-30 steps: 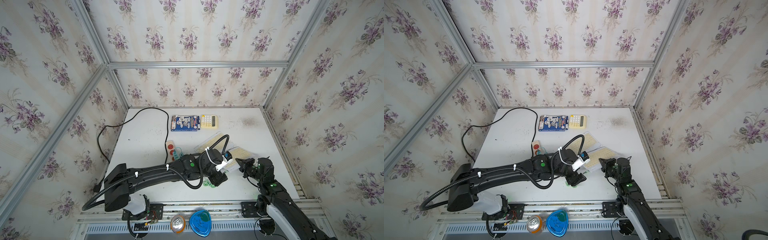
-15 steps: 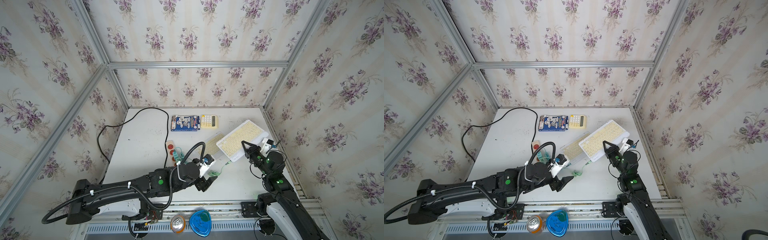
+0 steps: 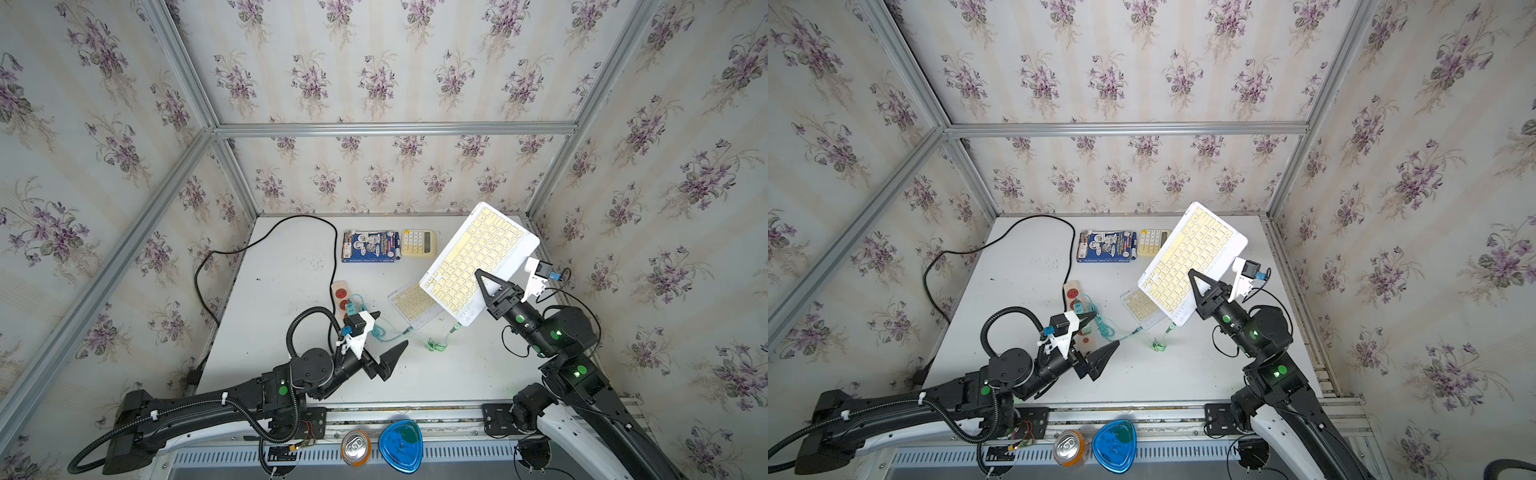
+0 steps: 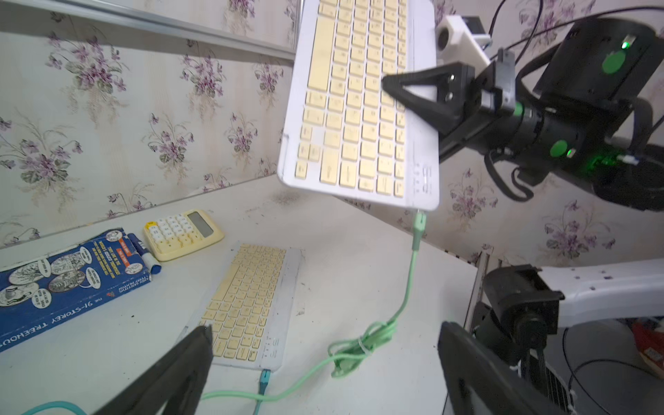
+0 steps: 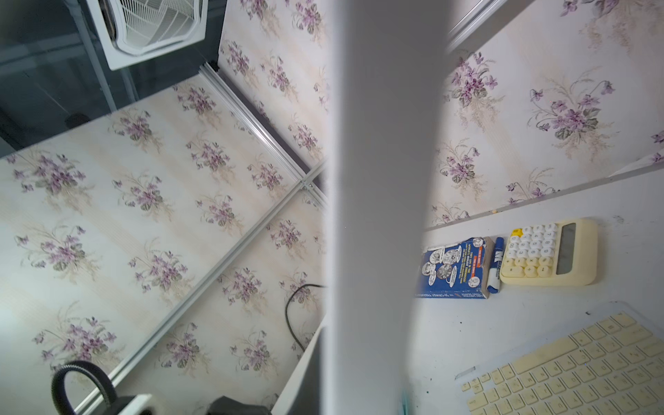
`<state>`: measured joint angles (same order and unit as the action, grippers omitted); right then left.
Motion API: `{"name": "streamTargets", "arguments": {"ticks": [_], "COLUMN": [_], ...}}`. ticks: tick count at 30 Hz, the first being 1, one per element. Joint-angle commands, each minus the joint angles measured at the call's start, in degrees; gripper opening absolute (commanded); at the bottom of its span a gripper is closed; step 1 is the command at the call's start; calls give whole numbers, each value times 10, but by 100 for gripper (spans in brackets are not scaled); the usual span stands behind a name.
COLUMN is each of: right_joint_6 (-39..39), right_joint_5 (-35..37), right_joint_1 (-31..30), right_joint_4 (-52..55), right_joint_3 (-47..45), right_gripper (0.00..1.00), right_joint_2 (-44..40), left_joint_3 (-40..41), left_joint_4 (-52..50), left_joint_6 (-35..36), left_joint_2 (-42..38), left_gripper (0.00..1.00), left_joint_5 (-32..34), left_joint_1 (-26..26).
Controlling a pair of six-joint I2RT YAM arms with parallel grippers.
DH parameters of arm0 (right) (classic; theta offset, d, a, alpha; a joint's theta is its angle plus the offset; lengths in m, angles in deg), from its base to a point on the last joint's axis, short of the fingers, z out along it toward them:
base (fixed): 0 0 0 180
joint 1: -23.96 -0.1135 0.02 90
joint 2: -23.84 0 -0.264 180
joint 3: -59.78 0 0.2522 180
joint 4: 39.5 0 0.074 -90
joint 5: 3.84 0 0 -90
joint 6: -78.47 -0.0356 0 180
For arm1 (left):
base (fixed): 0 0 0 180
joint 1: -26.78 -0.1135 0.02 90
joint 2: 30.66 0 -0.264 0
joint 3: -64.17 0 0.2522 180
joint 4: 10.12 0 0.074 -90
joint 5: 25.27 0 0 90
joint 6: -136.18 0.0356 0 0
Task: Unplug the wireless keyboard
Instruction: Remove the power cord from the keyboard.
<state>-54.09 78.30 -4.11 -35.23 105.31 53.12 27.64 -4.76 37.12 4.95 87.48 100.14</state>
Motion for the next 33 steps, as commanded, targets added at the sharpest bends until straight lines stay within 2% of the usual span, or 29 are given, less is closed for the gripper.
{"name": "streamTargets", "arguments": {"ticks": [1,5,10,14,20,26,33], "right_joint_6": [47,18,-28,-57,-50,-38,-50], "right_joint_5": [77,118,192,243,283,286,278], "right_joint_1": [-40,-50,-67,-90,-147,-187,-188], "right_joint_4": [-26,-45,-73,-113,-146,-198,-220], "right_joint_3": [9,-7,-39,-68,-63,-61,-54], "right_gripper": [0,0,0,0,0,0,0], "right_joint_2": [18,20,1,-11,-9,2,16], "left_joint_3": [-6,-10,-51,-101,-144,-149,-140], "left_joint_4": [17,13,11,6,7,14,28], "left_joint_6": [18,40,48,40,35,27,33], "left_joint_2": [-6,5,87,167,232,258,259], "left_gripper": [99,89,81,76,75,67,61], "left_joint_5": [-27,-91,-123,-101,-75,-49,-57], "left_joint_1": [-2,-2,1,11,11,10,7]}}
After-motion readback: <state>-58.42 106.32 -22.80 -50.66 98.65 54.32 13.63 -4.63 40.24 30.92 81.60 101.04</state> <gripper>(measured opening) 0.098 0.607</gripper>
